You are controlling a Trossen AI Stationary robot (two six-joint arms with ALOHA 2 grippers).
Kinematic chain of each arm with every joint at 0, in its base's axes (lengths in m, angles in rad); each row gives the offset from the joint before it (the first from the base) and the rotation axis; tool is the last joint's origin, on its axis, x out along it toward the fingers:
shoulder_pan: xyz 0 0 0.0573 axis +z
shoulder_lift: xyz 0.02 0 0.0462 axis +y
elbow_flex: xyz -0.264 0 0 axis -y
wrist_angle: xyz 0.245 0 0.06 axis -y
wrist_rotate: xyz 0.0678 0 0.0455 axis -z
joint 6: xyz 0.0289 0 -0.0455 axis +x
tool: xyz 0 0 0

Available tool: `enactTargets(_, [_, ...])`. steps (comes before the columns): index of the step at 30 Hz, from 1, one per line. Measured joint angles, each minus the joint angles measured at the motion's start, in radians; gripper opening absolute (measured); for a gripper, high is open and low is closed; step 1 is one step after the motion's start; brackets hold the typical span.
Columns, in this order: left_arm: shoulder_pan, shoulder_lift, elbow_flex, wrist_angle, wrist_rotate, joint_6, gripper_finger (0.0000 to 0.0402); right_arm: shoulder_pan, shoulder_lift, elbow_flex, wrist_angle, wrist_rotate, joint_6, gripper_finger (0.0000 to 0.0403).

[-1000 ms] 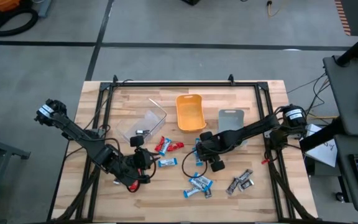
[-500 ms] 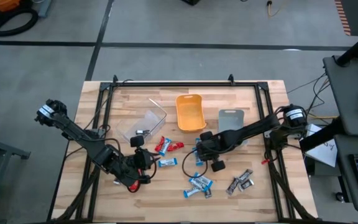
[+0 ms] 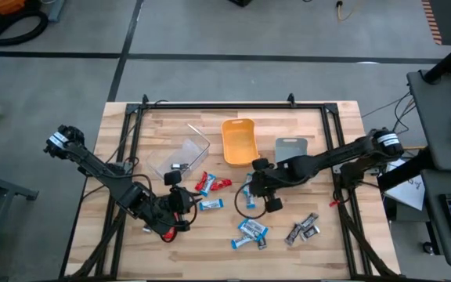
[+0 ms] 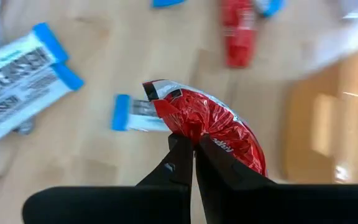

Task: Organize candy in baskets
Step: Put the red chocolate into the gray bin, then put the white chocolate into the yellow bin

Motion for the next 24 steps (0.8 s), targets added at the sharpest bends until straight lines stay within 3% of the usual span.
enactTargets(4, [0.0, 0.0, 0.0, 0.003, 0.0, -0.004, 0.0037, -0.021, -0.062, 0.03, -0.129, 0.124, 0.099, 0.0008])
enactTargets(7, [0.0, 0.0, 0.0, 0.004, 0.0, -0.007, 0.0037, -0.056, -0.111, 0.045, -0.239, 0.159, 0.21, 0.0008])
enactTargets(17, [0.0, 0.0, 0.0, 0.004, 0.0, -0.015, 0.0037, -0.216, -0.275, -0.019, -0.52, 0.131, 0.63, 0.0009])
enactTargets(24, [0.001, 0.0, 0.0, 0.004, 0.0, -0.015, 0.0037, -0.304, -0.307, -0.13, -0.527, 0.086, 0.697, 0.0009])
